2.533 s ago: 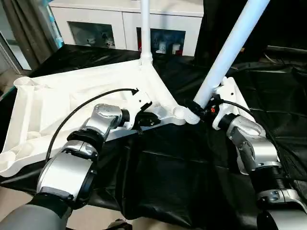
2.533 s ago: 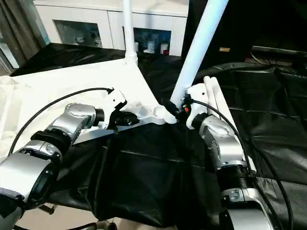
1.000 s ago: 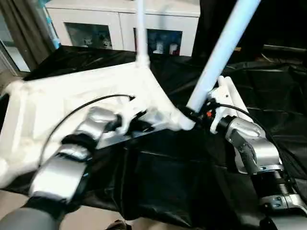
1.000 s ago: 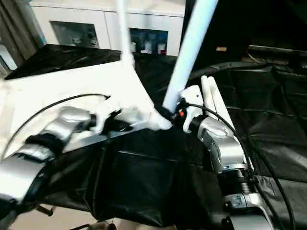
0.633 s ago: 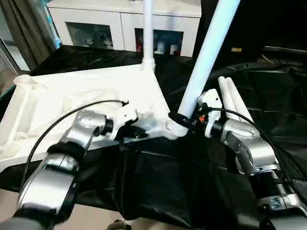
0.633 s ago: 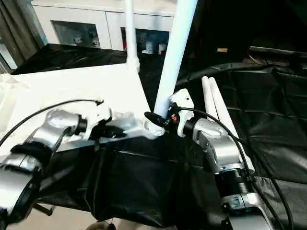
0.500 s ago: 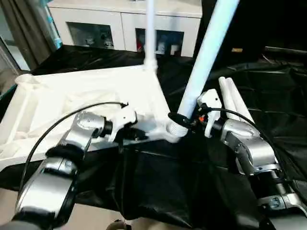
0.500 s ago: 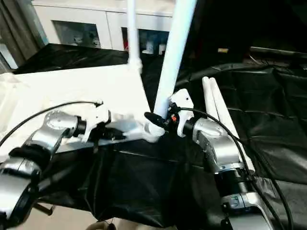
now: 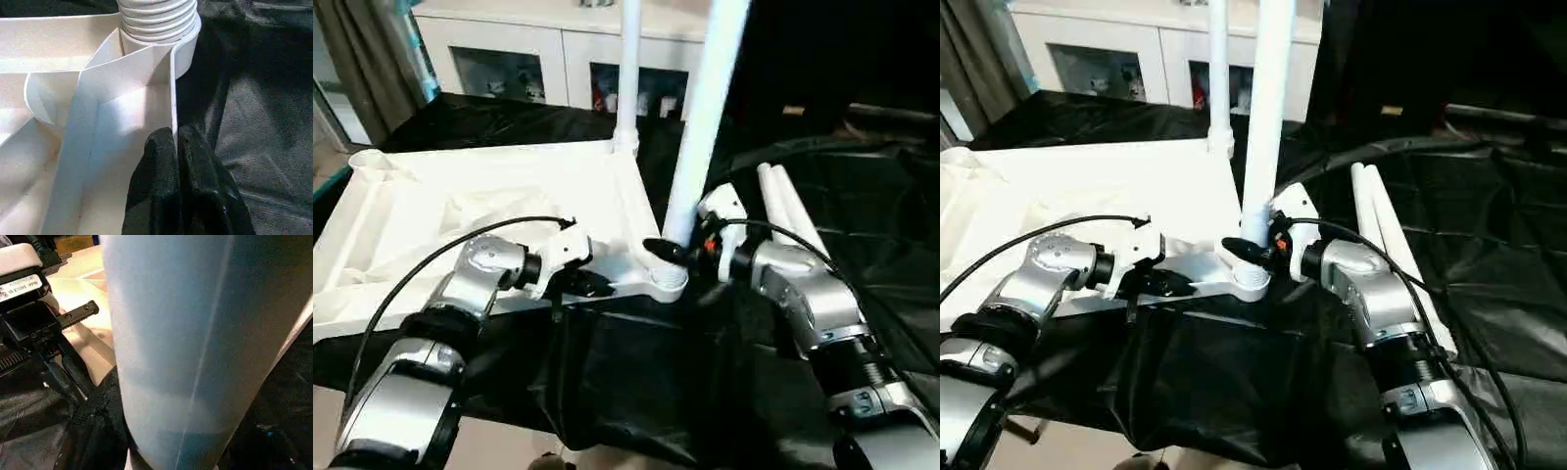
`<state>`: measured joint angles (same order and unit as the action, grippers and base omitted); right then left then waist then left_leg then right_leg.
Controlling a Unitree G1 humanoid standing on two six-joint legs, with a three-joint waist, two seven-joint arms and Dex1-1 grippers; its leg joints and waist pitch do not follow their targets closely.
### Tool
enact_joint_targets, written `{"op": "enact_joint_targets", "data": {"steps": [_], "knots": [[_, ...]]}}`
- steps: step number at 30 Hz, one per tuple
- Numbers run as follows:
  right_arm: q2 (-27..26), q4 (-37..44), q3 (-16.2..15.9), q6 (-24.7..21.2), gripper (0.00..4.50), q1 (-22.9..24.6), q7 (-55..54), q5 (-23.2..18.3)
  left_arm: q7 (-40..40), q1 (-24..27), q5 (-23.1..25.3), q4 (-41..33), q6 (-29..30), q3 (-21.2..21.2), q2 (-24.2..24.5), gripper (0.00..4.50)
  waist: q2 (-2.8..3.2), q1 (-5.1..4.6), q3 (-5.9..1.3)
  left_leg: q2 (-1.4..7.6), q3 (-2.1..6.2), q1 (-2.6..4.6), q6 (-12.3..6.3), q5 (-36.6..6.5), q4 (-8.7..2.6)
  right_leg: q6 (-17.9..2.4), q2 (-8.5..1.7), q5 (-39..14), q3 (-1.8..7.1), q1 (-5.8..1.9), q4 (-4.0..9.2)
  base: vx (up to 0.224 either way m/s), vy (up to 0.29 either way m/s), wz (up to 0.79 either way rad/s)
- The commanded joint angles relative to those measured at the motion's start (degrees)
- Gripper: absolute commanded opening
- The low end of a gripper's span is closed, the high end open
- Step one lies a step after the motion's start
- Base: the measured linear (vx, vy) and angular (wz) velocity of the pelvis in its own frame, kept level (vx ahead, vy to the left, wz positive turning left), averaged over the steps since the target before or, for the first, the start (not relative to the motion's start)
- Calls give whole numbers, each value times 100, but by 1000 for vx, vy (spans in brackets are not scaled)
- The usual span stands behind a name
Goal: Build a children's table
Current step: Rotate leg to tighten
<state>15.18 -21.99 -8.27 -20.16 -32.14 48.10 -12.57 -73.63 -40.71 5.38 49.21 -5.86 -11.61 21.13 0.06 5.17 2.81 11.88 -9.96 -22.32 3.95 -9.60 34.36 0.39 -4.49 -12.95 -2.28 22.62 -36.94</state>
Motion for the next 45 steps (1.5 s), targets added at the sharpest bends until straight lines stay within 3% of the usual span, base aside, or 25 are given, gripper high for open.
{"op": "enact_joint_targets", "data": {"steps": [1, 7, 9, 16, 24, 26, 27, 28, 29, 30, 37, 45], "knots": [[-8, -273, -197, -266, 187, 27, 52, 171, -150, 77, 7, -160, 41, -186, -72, 0, -7, -5, -349, 129, 4, 151, 64, -1299, -447, -1384, -334, -454, 200, -245, 464, 0, 0, 0], [-71, -367, -98, -267, 187, -27, 5, 87, -152, 124, -15, -274, 116, -182, -50, 0, -28, -9, -361, 123, -4, 151, 55, -1135, -439, -1399, -325, -173, 206, -249, 444, 0, 0, 0], [-177, -495, 182, -428, 187, -47, -31, -202, -167, 125, -41, -328, 182, -185, -18, 0, -27, -11, -363, 122, -5, 151, 38, -1161, -440, -1421, -328, -184, 207, -251, 444, 0, 0, 0], [-240, -767, 577, -507, 187, 1, -133, -488, -125, 94, -41, -329, 205, -194, 21, 0, -15, -3, -374, 119, -14, 148, 35, -1088, -435, -1481, -327, -6, 199, -262, 434, 0, 0, 0], [-370, -780, 940, -180, 187, 462, -169, -704, -14, 45, -56, -325, 268, -179, -10, 0, 38, 13, -368, 132, -5, 169, 86, -1242, -458, -1488, -327, -46, 192, -249, 455, 0, 0, 0], [-465, -694, 1018, 13, 187, 685, -224, -767, 20, 11, -53, -301, 265, -172, -15, 0, 26, 17, -364, 131, -1, 169, 96, -1305, -467, -1480, -336, -122, 193, -256, 465, 0, 0, 0], [-491, -674, 1026, 86, 187, 742, -242, -767, 33, -3, -49, -284, 261, -168, -15, 0, 73, 14, -355, 136, 4, 178, 128, -1419, -481, -1460, -340, -222, 197, -239, 487, 0, 0, 0], [-507, -662, 1029, 132, 187, 776, -253, -765, 41, -12, -47, -273, 259, -165, -15, 0, 48, 10, -360, 133, 12, 182, 146, -1468, -487, -1458, -338, -265, 193, -254, 486, 0, 0, 0], [-543, -638, 1044, 202, 187, 832, -281, -764, 44, -24, -44, -255, 252, -163, -13, 0, 76, 12, -360, 134, 18, 187, 155, -1477, -492, -1461, -337, -272, 192, -250, 484, 0, 0, 0], [-570, -626, 1001, 384, 187, 931, -306, -686, 53, -43, -37, -220, 242, -161, -12, 0, 99, 4, -353, 133, 19, 185, 175, -1527, -497, -1460, -338, -312, 194, -244, 495, 0, 0, 0], [-665, -528, 775, 905, 187, 1301, -353, -421, 88, -128, -19, -111, 229, -142, 8, 0, 104, -9, -335, 135, 27, 197, 186, -1691, -533, -1451, -337, -399, 193, -247, 526, 0, 0, 0], [-372, -380, 92, 1132, 187, 1056, -205, 213, 88, -178, 15, -55, 192, -170, 22, 0, 72, -28, -303, 136, 38, 217, 250, -1898, -571, -1301, -341, -940, 215, -247, 586, 0, 0, 0]]}}
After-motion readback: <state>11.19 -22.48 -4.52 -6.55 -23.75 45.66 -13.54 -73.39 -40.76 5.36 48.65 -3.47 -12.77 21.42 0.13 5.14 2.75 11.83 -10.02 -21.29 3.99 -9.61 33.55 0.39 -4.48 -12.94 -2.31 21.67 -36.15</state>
